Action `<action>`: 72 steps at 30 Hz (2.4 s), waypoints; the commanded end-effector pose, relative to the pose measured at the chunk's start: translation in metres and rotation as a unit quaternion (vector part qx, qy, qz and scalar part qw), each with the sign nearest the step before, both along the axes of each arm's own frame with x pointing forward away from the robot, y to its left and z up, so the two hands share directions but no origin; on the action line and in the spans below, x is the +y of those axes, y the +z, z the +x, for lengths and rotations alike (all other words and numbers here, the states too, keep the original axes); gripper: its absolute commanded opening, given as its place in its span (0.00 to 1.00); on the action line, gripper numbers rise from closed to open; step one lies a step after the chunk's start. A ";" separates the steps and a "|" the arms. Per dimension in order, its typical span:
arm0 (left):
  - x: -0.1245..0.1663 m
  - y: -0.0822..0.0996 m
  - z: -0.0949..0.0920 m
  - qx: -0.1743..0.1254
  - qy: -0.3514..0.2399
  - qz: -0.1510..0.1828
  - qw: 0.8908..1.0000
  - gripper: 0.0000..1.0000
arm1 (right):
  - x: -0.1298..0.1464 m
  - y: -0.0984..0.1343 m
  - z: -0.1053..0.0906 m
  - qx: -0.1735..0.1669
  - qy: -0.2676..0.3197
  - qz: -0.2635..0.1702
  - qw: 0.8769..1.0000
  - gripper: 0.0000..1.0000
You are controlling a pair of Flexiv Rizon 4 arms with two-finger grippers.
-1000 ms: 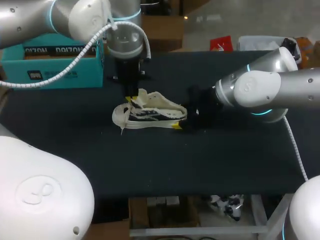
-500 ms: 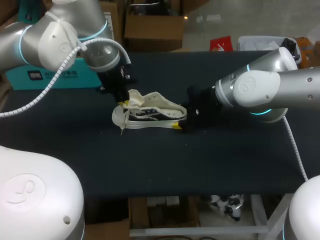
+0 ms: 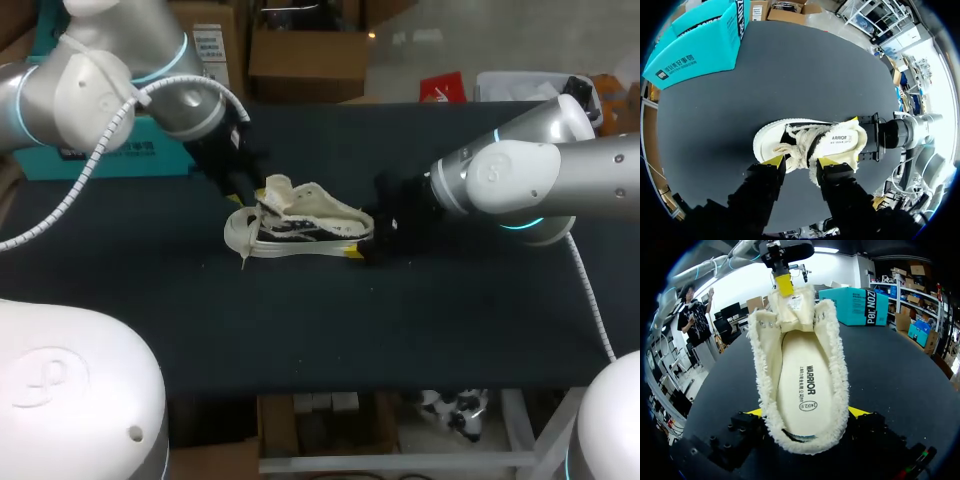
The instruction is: Open the shoe tongue, take the insole out of the shoe, put the insole back into the shoe, and pack the shoe into the shoebox
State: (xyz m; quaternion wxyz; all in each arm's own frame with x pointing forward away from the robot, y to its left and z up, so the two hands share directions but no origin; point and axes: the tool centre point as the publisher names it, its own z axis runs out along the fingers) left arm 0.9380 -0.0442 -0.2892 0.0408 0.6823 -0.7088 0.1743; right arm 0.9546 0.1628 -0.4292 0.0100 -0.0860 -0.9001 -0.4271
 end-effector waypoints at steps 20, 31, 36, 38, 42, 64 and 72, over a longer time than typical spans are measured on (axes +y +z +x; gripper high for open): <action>-0.055 0.064 -0.001 -0.019 -0.522 0.118 0.845 0.00 | 0.001 -0.006 0.000 0.000 0.001 0.002 1.000 0.00; -0.055 0.064 -0.001 -0.019 -0.522 0.118 0.845 0.00 | 0.001 -0.006 0.000 0.000 0.001 0.002 1.000 0.00; -0.066 0.055 0.001 -0.035 -0.537 0.138 0.831 0.00 | 0.001 -0.006 0.000 0.000 0.001 0.002 1.000 0.00; -0.071 0.050 0.000 -0.044 -0.546 0.140 0.825 0.00 | 0.001 -0.006 0.000 0.000 0.001 0.002 1.000 0.00; -0.075 0.040 0.001 -0.061 -0.559 0.132 0.817 0.00 | 0.001 -0.006 0.000 0.000 0.001 0.002 1.000 0.00; -0.079 -0.011 -0.001 -0.038 -0.673 0.129 0.728 0.00 | 0.001 -0.006 0.000 0.000 0.001 0.002 1.000 0.00; -0.085 -0.024 0.002 -0.039 -0.682 0.120 0.721 0.00 | 0.001 -0.006 0.000 0.000 0.001 0.002 1.000 0.00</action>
